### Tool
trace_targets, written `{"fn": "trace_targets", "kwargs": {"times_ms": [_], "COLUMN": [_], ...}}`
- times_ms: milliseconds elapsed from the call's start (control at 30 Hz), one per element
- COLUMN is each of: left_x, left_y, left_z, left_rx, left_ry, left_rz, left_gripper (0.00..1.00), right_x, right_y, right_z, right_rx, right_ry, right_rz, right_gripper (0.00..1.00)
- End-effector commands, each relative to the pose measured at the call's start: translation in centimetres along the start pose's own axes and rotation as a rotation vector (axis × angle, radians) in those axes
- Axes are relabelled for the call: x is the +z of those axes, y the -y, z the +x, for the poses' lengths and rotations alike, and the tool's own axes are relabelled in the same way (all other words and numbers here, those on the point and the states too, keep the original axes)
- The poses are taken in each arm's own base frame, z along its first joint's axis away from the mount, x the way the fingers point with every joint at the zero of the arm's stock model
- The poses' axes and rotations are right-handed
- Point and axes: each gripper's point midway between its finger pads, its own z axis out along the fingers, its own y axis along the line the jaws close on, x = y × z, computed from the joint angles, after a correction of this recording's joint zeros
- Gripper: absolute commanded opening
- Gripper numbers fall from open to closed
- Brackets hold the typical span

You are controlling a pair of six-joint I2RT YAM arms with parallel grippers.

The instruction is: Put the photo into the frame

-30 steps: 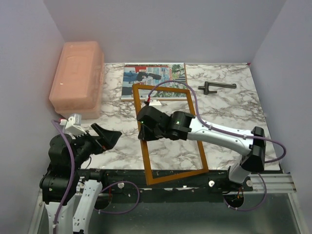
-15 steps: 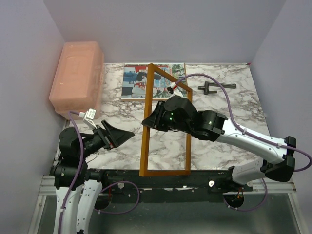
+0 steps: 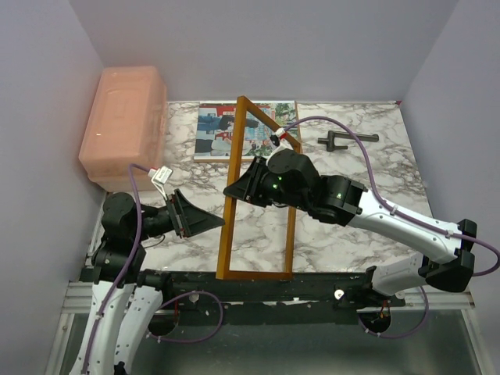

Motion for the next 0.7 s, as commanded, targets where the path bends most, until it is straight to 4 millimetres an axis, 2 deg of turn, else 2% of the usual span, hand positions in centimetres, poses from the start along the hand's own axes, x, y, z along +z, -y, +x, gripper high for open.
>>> {"fn": "trace_targets", "kwargs": {"times_ms": [0, 167, 233, 367, 433, 500, 633, 667], "left_x": [0.8, 2.4, 2.8, 3.0, 3.1, 3.0, 2.8, 2.7], "left_y": [0.7, 1.6, 1.8, 1.9, 1.9, 2.0, 2.6, 2.8], "left_z": [1.2, 2.0, 2.1, 2.0, 2.0, 1.9, 1.4, 1.2], "left_rx": [0.0, 0.0, 0.001, 0.002, 0.004, 0.007, 0.03, 0.038], "left_ry": [-0.097, -0.155, -0.163, -0.163, -0.156, -0.148, -0.125, -0.115], "left_rz": [0.047, 0.067, 0.074, 0.071, 0.068, 0.067, 0.062, 0.052], "left_gripper": [0.95, 0.85, 0.77, 0.54, 0.5, 0.39, 0.17, 0.11], "right_x": [-0.4, -0.6, -0.7, -1.2, -1.4, -1.4, -1.5, -1.6], "right_y": [-2.8, -3.1, -2.9, -2.7, -2.6, -2.5, -2.4, -2.4], "right_z": [-1.6, -1.9, -2.0, -2.4, -2.5, -2.6, -2.6, -2.7], "right_rx": [0.035, 0.042, 0.049, 0.058, 0.061, 0.062, 0.05, 0.047], "right_ry": [0.038, 0.044, 0.048, 0.064, 0.071, 0.073, 0.071, 0.07], "right_rz": [-0.1, -0.111, -0.108, -0.105, -0.104, -0.103, -0.105, -0.108], "right_gripper": [0.01, 0.01, 0.01, 0.01, 0.01, 0.02, 0.11, 0.22]}}
